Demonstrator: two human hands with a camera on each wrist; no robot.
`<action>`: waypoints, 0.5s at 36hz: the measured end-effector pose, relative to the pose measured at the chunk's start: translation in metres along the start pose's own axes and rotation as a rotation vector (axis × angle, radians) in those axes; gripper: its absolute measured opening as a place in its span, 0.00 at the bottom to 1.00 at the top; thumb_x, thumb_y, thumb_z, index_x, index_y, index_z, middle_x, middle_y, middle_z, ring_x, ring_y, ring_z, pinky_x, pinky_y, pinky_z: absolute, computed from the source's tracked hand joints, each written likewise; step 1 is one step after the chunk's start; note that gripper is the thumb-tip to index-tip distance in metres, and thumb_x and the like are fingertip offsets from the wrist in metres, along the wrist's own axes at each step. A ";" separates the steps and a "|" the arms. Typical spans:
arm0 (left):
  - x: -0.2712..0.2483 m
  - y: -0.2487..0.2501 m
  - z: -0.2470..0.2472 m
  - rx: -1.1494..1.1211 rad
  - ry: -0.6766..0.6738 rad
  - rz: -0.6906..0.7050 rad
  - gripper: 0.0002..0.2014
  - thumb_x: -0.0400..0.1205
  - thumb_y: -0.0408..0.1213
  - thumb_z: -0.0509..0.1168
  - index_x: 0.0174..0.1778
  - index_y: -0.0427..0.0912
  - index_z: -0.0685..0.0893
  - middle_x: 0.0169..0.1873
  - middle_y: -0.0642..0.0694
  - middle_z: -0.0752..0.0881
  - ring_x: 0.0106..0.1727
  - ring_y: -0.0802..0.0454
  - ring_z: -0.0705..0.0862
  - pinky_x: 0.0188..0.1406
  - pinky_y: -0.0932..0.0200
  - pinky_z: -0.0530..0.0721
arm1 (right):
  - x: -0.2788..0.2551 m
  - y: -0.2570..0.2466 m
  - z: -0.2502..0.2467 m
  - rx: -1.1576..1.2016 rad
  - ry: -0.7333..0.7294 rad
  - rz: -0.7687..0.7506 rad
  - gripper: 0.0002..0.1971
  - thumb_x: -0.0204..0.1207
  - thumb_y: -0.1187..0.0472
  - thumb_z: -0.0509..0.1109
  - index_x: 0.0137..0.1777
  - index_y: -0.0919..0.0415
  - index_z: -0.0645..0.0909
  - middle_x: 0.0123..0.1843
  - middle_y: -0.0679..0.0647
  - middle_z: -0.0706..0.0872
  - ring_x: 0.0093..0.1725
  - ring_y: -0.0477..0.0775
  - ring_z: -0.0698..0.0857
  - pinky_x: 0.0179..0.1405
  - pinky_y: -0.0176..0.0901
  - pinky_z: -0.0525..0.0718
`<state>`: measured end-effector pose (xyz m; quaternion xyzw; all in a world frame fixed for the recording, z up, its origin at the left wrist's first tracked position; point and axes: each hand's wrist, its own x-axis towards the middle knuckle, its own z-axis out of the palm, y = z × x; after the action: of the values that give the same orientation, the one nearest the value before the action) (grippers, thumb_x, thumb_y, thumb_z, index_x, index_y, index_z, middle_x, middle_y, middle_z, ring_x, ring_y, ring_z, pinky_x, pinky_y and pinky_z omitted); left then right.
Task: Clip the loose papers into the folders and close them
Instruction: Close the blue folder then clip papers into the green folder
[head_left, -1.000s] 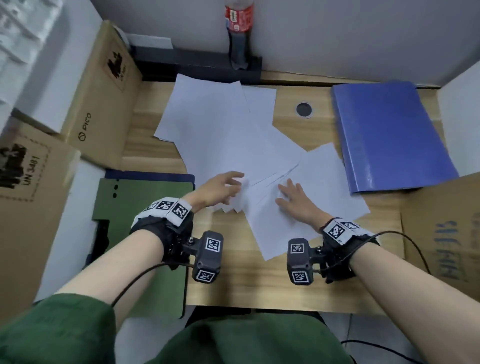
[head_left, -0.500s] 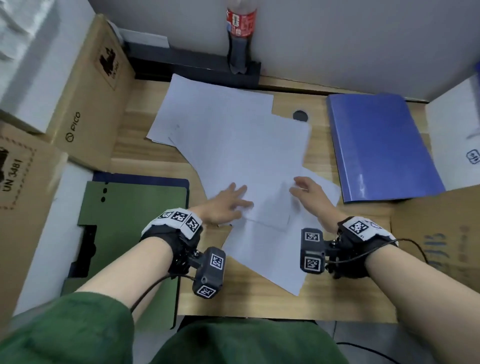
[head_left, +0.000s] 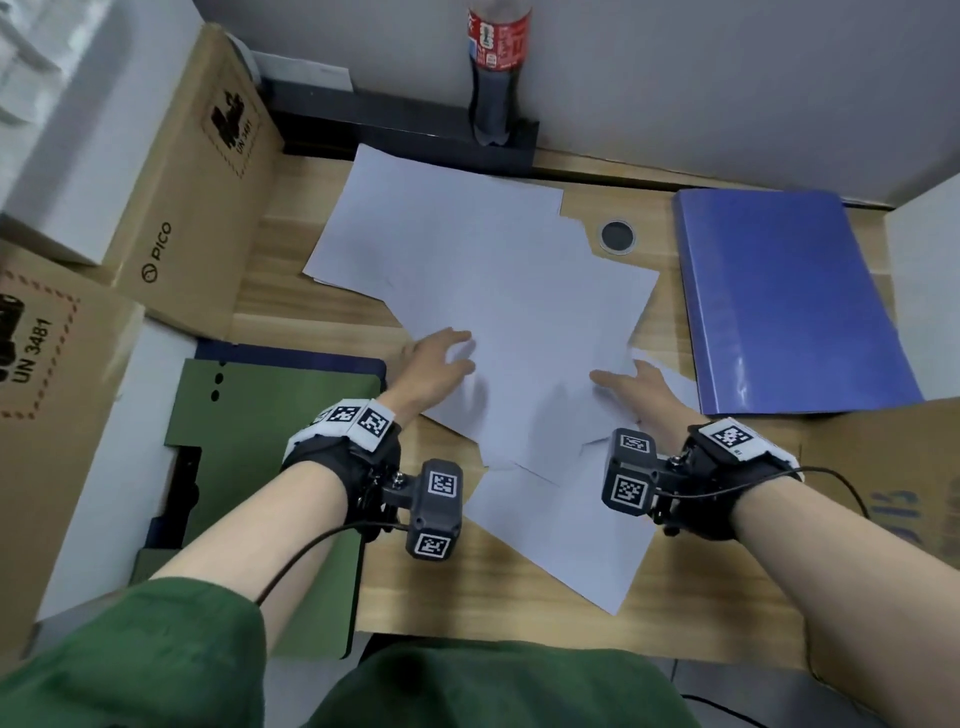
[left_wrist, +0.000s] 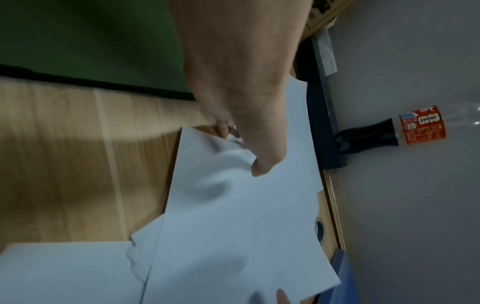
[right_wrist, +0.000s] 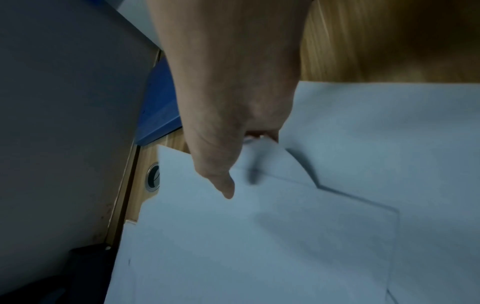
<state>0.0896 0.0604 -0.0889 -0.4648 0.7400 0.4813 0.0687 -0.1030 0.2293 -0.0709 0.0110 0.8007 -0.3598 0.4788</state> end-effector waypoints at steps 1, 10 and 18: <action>-0.001 0.003 0.003 -0.028 -0.028 0.016 0.23 0.83 0.39 0.63 0.76 0.50 0.74 0.80 0.47 0.67 0.82 0.46 0.61 0.81 0.49 0.58 | 0.001 0.003 -0.001 0.007 -0.006 0.007 0.31 0.78 0.60 0.70 0.78 0.66 0.63 0.70 0.57 0.79 0.60 0.60 0.82 0.53 0.48 0.81; 0.002 0.016 0.004 -0.180 0.033 -0.082 0.25 0.84 0.30 0.58 0.79 0.42 0.67 0.78 0.43 0.69 0.77 0.48 0.69 0.65 0.60 0.70 | -0.015 0.025 -0.034 -0.035 0.189 -0.054 0.16 0.79 0.71 0.60 0.66 0.64 0.75 0.55 0.62 0.83 0.43 0.55 0.81 0.26 0.33 0.75; 0.014 0.019 0.001 0.200 -0.048 -0.104 0.14 0.85 0.37 0.54 0.63 0.48 0.79 0.76 0.42 0.68 0.82 0.46 0.60 0.78 0.53 0.56 | -0.030 0.052 -0.067 0.064 0.195 0.020 0.14 0.79 0.76 0.56 0.61 0.65 0.72 0.41 0.54 0.79 0.34 0.48 0.77 0.20 0.30 0.77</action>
<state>0.0669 0.0545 -0.0854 -0.4817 0.7573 0.4120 0.1574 -0.1187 0.3162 -0.0583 0.0693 0.8316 -0.3774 0.4015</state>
